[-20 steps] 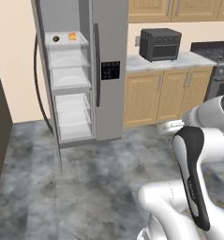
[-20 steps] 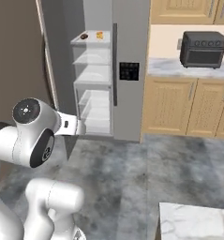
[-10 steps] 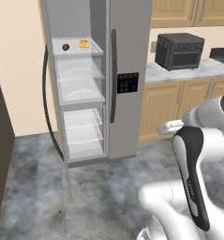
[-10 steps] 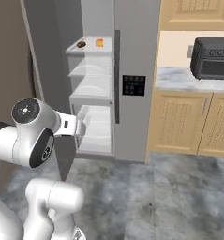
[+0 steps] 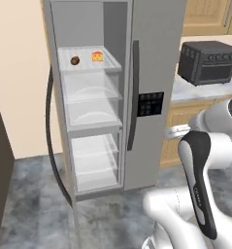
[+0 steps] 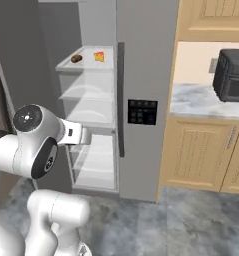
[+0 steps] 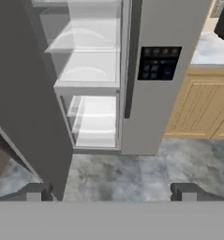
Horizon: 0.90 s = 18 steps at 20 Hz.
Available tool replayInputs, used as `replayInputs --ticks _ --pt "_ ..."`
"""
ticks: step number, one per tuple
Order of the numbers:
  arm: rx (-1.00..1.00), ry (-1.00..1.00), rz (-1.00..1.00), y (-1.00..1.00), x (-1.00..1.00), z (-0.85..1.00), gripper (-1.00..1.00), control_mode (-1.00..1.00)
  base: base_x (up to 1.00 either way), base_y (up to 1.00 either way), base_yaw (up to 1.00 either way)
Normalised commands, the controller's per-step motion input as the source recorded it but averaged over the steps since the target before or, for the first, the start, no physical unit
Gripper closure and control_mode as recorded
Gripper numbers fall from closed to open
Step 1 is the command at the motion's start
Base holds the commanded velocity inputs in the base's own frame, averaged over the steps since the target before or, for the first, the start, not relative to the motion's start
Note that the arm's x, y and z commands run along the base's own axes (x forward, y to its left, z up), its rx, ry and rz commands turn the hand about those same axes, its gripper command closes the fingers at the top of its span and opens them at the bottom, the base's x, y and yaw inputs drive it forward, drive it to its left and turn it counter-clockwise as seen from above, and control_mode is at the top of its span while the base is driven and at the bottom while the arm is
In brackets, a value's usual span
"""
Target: Take the cheese, chicken drumstick, and potato from the fridge and place them on the plate on the dining counter to create an appetizer plate.
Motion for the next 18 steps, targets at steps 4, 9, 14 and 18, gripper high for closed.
replayInputs --ticks 4,9,14,18 --pt "0.00 0.00 0.00 0.00 0.00 0.00 -1.00 1.00 0.99 0.04 0.25" --pt "0.00 0.00 0.00 0.00 0.00 0.00 -1.00 1.00 0.77 0.01 0.25" --pt "0.00 0.00 0.00 0.00 0.00 0.00 -1.00 1.00 0.49 -0.06 0.17" --pt "0.00 0.00 0.00 0.00 0.00 0.00 -1.00 1.00 0.75 0.05 0.10"
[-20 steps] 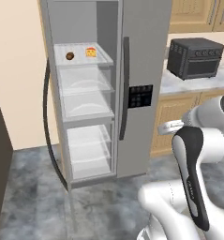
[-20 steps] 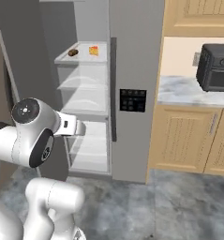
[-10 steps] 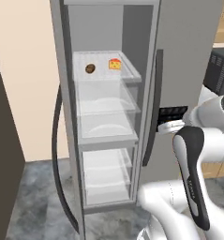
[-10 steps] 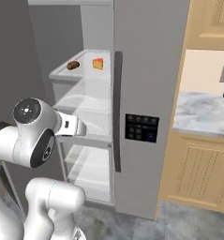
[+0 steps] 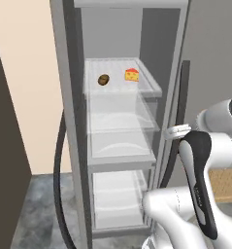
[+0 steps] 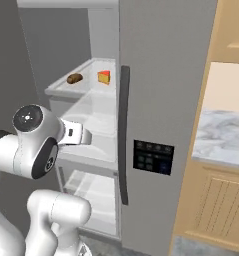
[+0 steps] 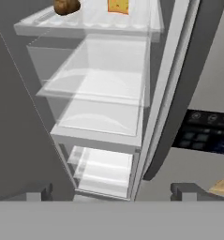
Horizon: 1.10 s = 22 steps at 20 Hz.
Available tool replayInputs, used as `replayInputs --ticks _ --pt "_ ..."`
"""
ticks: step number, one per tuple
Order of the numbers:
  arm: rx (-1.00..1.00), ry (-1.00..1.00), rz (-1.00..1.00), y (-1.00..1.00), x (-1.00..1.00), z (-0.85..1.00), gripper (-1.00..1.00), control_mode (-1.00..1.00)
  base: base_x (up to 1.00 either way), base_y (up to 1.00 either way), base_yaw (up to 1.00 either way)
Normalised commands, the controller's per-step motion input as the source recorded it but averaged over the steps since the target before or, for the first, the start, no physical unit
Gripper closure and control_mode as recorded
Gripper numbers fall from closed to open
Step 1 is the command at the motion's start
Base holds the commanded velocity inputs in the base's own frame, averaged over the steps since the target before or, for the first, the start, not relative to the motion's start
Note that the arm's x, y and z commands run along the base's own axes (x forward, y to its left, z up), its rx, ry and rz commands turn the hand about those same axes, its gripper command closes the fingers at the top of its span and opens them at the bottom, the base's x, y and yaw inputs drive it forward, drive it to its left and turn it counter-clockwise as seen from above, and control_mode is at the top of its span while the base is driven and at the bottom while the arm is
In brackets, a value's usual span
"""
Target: Take the cheese, chicken drumstick, and potato from the fridge and place them on the plate on the dining counter to create an appetizer plate.
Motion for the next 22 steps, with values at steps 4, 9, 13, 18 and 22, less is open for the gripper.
replayInputs --ticks 4,9,13,18,22 --pt "0.00 0.00 0.00 0.00 0.00 0.00 -1.00 1.00 0.83 0.04 0.04" --pt "0.00 0.00 0.00 0.00 0.00 0.00 -1.00 1.00 0.84 0.03 0.00" --pt "0.00 0.00 0.00 0.00 0.00 0.00 -1.00 1.00 0.57 0.29 0.00" --pt "0.00 0.00 0.00 0.00 0.00 0.00 -1.00 1.00 0.26 0.12 0.00" --pt "0.00 0.00 -0.01 0.10 0.01 -0.02 -1.00 -1.00 0.04 0.04 0.00"
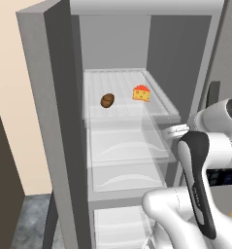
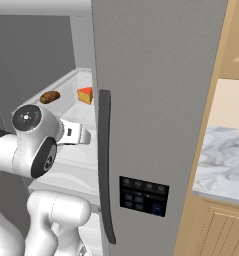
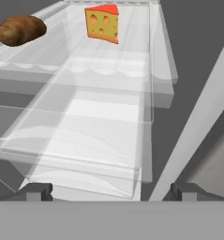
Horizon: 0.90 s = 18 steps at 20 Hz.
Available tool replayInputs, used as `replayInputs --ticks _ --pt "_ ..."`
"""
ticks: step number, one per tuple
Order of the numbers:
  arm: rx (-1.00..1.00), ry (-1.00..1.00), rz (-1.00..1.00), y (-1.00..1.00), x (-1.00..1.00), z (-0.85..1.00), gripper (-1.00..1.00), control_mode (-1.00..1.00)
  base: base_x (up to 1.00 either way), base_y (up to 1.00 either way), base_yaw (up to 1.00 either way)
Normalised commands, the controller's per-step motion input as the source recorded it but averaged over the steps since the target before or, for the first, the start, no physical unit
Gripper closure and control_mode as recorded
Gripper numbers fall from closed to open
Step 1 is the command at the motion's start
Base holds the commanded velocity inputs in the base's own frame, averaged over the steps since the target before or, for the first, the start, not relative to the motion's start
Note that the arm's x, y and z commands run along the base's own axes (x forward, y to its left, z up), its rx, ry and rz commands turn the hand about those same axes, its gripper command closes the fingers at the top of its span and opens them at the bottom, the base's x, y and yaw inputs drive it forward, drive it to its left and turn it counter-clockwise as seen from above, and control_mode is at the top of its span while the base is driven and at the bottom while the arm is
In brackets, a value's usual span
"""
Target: Take the cheese, chicken drumstick, and potato from the fridge and place them on the plate on the dining counter to create an appetizer plate.
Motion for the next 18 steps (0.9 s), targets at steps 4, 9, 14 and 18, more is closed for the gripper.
replayInputs --ticks 4,9,14,18 --pt "0.00 0.00 0.00 0.39 0.13 0.00 -1.00 -1.00 0.00 0.00 0.00" --pt "0.00 0.00 0.00 0.31 0.08 0.00 -1.00 -1.00 0.00 0.00 0.00" --pt "0.00 0.00 0.00 0.04 0.31 0.00 -1.00 -1.00 0.00 0.00 0.00" --pt "0.02 -0.02 0.00 0.00 0.33 0.14 -1.00 -1.00 0.00 0.00 0.00"
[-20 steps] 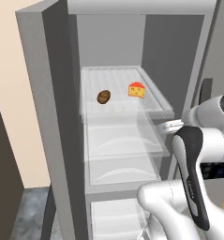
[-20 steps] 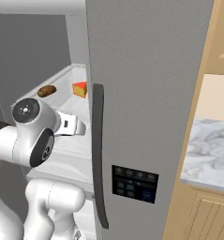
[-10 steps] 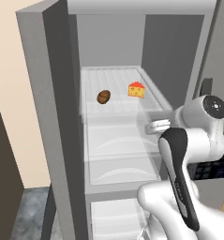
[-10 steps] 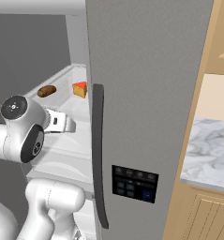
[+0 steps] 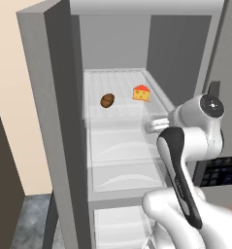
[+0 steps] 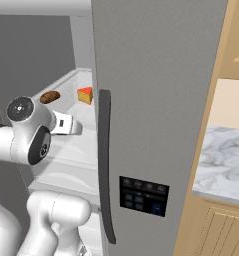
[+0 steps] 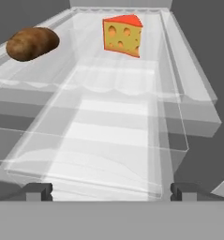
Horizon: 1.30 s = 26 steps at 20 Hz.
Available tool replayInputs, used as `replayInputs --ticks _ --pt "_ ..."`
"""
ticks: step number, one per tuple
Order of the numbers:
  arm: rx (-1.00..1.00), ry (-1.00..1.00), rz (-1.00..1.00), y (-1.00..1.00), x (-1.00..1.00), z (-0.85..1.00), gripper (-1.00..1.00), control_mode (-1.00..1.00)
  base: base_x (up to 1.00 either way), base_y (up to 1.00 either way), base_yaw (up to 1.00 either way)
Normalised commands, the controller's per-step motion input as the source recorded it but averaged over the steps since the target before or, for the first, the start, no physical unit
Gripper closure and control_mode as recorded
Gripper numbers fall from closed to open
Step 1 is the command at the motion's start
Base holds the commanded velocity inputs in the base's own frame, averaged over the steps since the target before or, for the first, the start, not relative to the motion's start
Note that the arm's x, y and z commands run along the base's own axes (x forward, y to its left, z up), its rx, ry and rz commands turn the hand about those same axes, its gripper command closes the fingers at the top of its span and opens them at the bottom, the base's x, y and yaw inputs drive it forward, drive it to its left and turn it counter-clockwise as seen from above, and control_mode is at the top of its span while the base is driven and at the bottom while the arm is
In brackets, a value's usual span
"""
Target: Take the cheese, chicken drumstick, and potato from the fridge and place them on the plate on the dining counter to create an appetizer plate.
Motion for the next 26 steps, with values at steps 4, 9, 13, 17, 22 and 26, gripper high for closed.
replayInputs --ticks 4,9,13,17,22,26 --pt "0.00 -0.09 0.00 0.00 0.28 0.43 -1.00 -1.00 0.00 0.00 0.00" --pt "0.00 -0.01 0.00 0.06 0.40 0.33 -1.00 -1.00 0.00 0.00 0.00" --pt "0.00 0.00 0.00 0.06 0.43 0.29 -1.00 -1.00 0.00 0.00 0.00" --pt "0.00 0.00 0.00 0.05 0.38 0.33 -1.00 -1.00 0.00 0.00 0.00" --pt "0.00 0.00 0.00 0.03 0.24 0.32 -1.00 -1.00 0.00 0.00 0.00" --pt "0.00 0.00 0.00 0.09 0.22 0.21 -1.00 -1.00 0.00 0.00 0.00"
